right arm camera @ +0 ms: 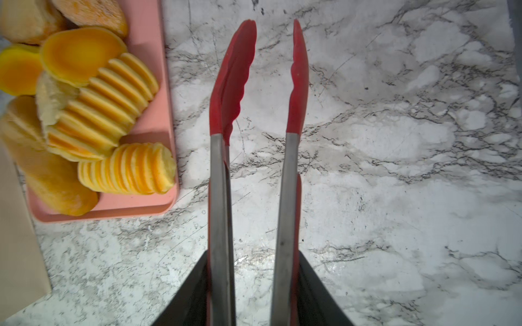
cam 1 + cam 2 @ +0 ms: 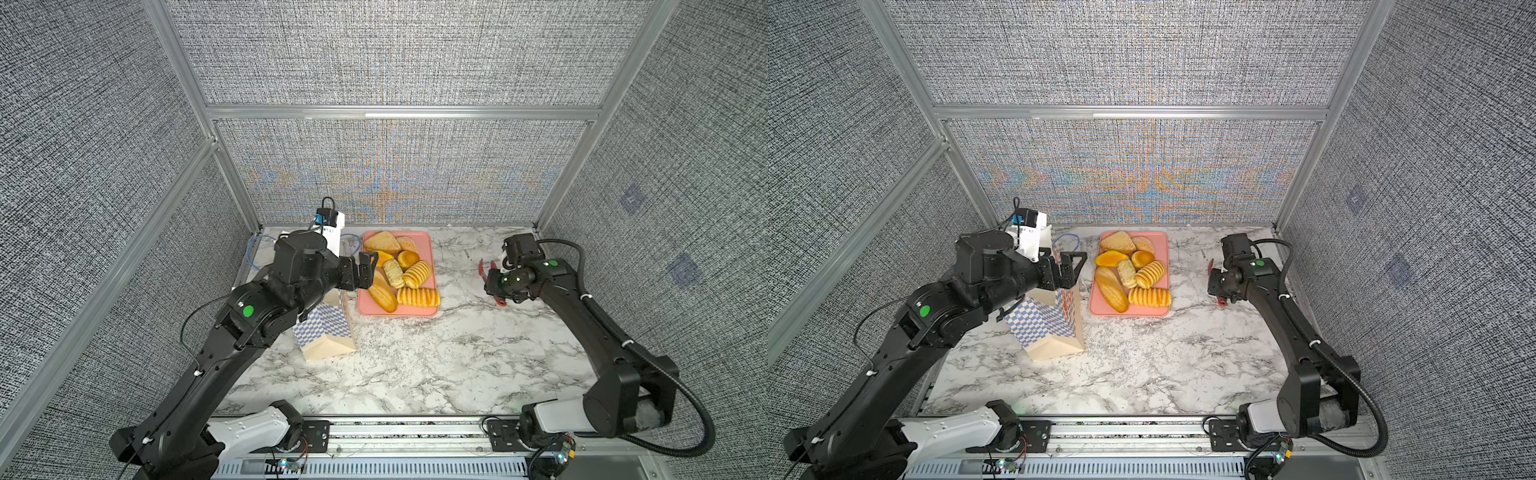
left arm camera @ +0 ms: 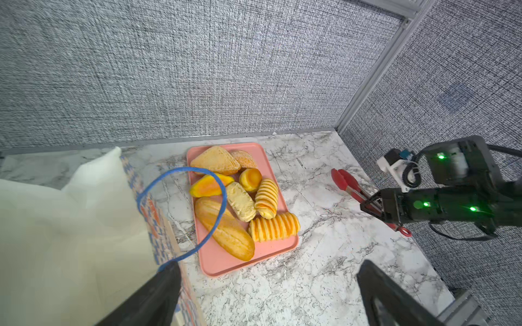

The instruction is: Place the fake bread into the paper bag

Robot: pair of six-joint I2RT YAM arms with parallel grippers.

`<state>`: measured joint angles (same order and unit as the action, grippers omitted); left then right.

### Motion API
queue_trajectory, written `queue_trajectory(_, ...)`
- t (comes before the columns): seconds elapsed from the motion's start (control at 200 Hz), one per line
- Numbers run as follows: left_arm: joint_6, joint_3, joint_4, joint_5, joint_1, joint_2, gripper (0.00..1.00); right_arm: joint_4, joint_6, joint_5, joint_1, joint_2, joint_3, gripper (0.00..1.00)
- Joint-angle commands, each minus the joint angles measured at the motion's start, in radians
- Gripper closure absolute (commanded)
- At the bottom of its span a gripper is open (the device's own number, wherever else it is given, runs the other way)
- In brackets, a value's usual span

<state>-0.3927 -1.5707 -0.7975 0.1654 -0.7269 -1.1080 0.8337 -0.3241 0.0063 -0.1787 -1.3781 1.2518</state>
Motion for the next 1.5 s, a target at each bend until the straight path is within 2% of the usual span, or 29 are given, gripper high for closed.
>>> queue_trajectory(0.0,0.050,-0.051,-0.091,0.111,0.000,0.019,0.02,0.013,0.013,-0.076,-0.014,0.052,0.012,0.55)
queue_trajectory(0.265,0.125,-0.249,-0.324,0.317,0.034,0.031,0.02,-0.024,0.018,-0.235,-0.067,0.139,0.047,0.55)
queue_trajectory(0.405,0.168,-0.319,-0.392,0.431,0.074,0.058,0.02,-0.050,0.007,-0.308,-0.101,0.141,0.069,0.55)
queue_trajectory(0.54,0.156,-0.344,-0.452,0.500,0.092,0.090,0.01,-0.050,0.008,-0.307,-0.145,0.133,0.101,0.55)
queue_trajectory(0.62,0.120,-0.323,-0.477,0.504,0.098,0.106,0.01,-0.048,0.006,-0.301,-0.165,0.125,0.117,0.55)
queue_trajectory(0.765,0.042,-0.291,-0.539,0.441,0.114,0.087,0.01,-0.036,0.014,-0.282,-0.209,0.103,0.137,0.56)
queue_trajectory(0.94,0.012,-0.262,-0.546,0.310,0.197,0.048,0.01,-0.038,0.036,-0.266,-0.249,0.090,0.130,0.56)
queue_trajectory(1.095,0.030,-0.242,-0.519,0.141,0.339,-0.002,0.01,-0.037,0.042,-0.268,-0.259,0.085,0.129,0.56)
queue_trajectory(1.301,0.049,-0.234,-0.493,0.061,0.463,-0.038,0.01,-0.027,0.042,-0.266,-0.283,0.091,0.139,0.56)
queue_trajectory(1.491,0.078,-0.197,-0.455,-0.071,0.622,-0.051,0.01,-0.016,0.051,-0.247,-0.298,0.090,0.148,0.56)
